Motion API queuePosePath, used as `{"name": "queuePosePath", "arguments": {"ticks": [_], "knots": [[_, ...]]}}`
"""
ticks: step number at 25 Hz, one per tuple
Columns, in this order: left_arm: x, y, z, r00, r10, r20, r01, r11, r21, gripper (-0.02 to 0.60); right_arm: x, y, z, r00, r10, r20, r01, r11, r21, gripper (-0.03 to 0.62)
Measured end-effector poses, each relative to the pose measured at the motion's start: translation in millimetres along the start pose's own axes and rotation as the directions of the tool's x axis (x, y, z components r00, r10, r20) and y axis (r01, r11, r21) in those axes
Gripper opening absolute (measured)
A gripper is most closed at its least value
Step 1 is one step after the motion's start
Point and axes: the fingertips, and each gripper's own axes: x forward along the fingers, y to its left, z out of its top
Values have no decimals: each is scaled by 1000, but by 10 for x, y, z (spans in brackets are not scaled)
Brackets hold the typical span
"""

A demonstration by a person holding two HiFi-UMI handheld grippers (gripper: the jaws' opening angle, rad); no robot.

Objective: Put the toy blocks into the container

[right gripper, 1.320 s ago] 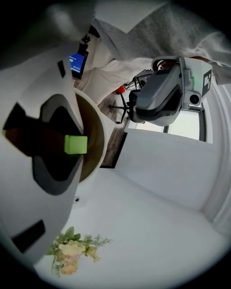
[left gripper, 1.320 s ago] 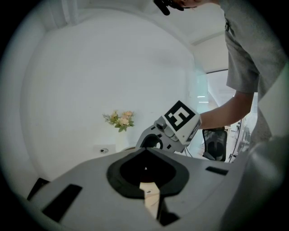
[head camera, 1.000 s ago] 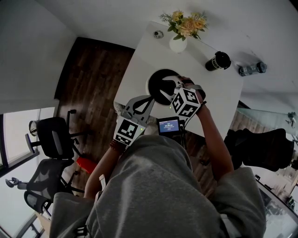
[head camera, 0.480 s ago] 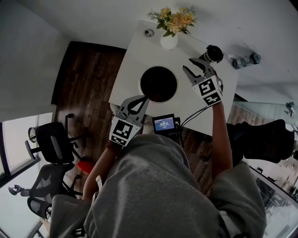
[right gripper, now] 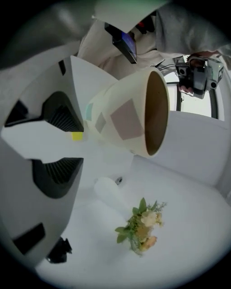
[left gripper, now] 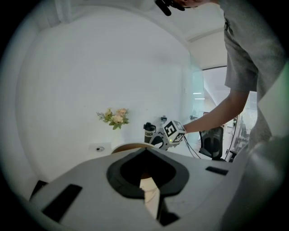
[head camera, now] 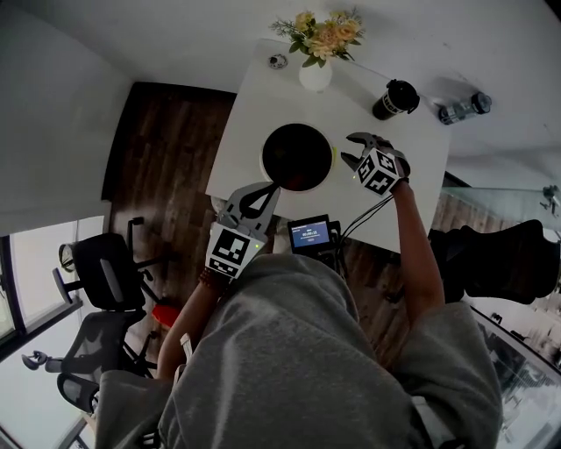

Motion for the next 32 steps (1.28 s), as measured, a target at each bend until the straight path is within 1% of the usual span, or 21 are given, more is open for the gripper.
{"name": "queuePosePath", "arguments": {"ticks": [3, 6, 9, 13, 17, 23, 28, 32], "knots": [[-11, 1, -12, 1000, 9, -5, -9, 1000, -1, 6, 170, 107, -82, 996, 88, -25, -89, 996, -16, 202], [-18, 15, -21, 1000, 18, -7, -18, 1000, -3, 6, 330, 216, -152, 984, 164, -64, -166, 986, -22, 235], [-21, 39, -29, 1000, 28, -10, -29, 1000, -6, 6, 482, 288, -214, 972, 214, -93, -216, 976, -11, 247], [-6, 74, -20, 999, 39, -11, -39, 999, -13, 6, 617, 331, -272, 964, 242, -106, -242, 970, 16, 259], [-10, 115, -13, 999, 43, -14, -44, 999, -15, 6, 725, 392, -340, 954, 266, -137, -267, 964, 9, 261], [4, 174, -8, 999, 47, -16, -48, 999, -17, 6, 764, 395, -281, 948, 292, -124, -289, 956, 40, 264], [-13, 202, 6, 999, 49, -13, -49, 999, -17, 6, 727, 405, -258, 951, 291, -108, -283, 955, 85, 264], [-41, 262, 2, 998, 57, -13, -57, 998, -22, 6, 708, 501, -340, 944, 307, -122, -298, 951, 87, 264]]}}
